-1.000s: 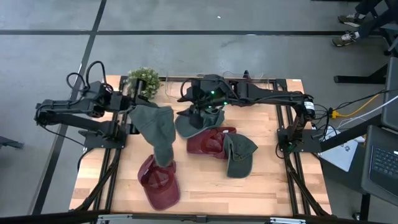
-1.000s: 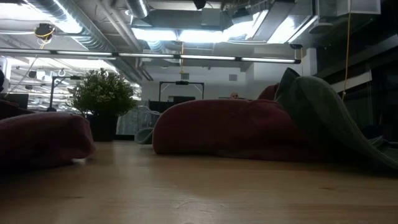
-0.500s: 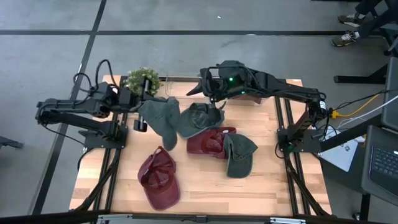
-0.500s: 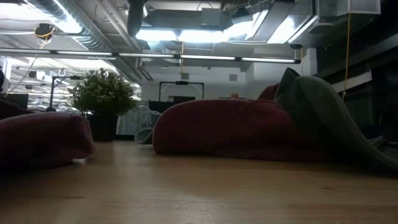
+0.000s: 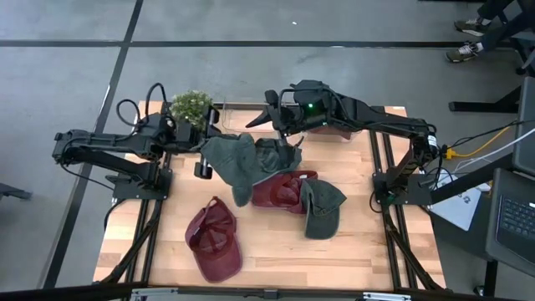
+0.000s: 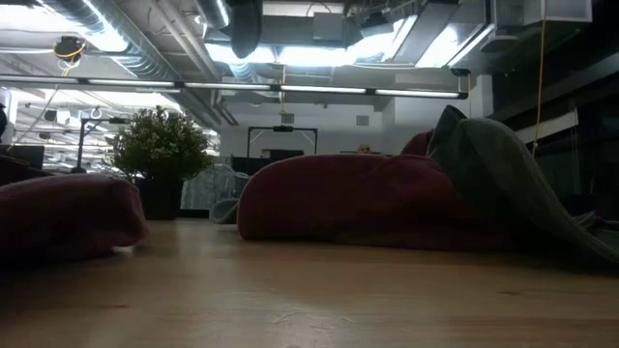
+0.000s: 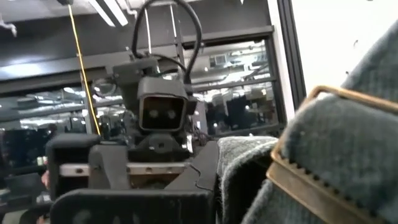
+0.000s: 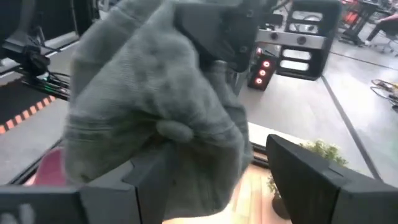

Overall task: Pick & Place hat
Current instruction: Put the bottom left gray cap into the left transparent bin

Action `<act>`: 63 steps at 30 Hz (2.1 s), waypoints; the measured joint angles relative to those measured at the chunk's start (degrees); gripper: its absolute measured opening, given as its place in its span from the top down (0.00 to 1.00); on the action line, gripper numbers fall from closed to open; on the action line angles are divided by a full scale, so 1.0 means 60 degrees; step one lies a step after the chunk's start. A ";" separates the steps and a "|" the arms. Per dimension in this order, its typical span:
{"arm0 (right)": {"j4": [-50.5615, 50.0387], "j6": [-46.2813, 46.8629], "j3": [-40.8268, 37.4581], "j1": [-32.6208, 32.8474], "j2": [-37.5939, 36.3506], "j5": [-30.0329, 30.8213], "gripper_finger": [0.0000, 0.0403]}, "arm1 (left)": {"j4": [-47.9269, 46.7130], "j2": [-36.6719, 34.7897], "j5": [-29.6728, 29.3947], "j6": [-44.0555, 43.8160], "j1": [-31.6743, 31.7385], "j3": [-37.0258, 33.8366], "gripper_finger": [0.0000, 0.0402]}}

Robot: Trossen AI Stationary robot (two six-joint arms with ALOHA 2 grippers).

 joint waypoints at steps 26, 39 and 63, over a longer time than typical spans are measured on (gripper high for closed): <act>-0.0698 0.0340 0.0004 -0.0073 -0.0196 -0.0922 0.90 | -0.1174 -0.0135 -0.0198 -0.0203 0.0271 -0.0004 0.99; -0.4393 0.0030 0.0004 -0.0535 -0.0750 -0.0154 0.92 | -0.3150 -0.0179 -0.2047 -0.0943 0.0270 0.0001 0.75; -0.6685 0.3691 0.0004 -0.1359 -0.0680 0.2115 0.91 | -0.3789 0.0192 -0.4563 -0.0515 0.0240 0.0004 0.39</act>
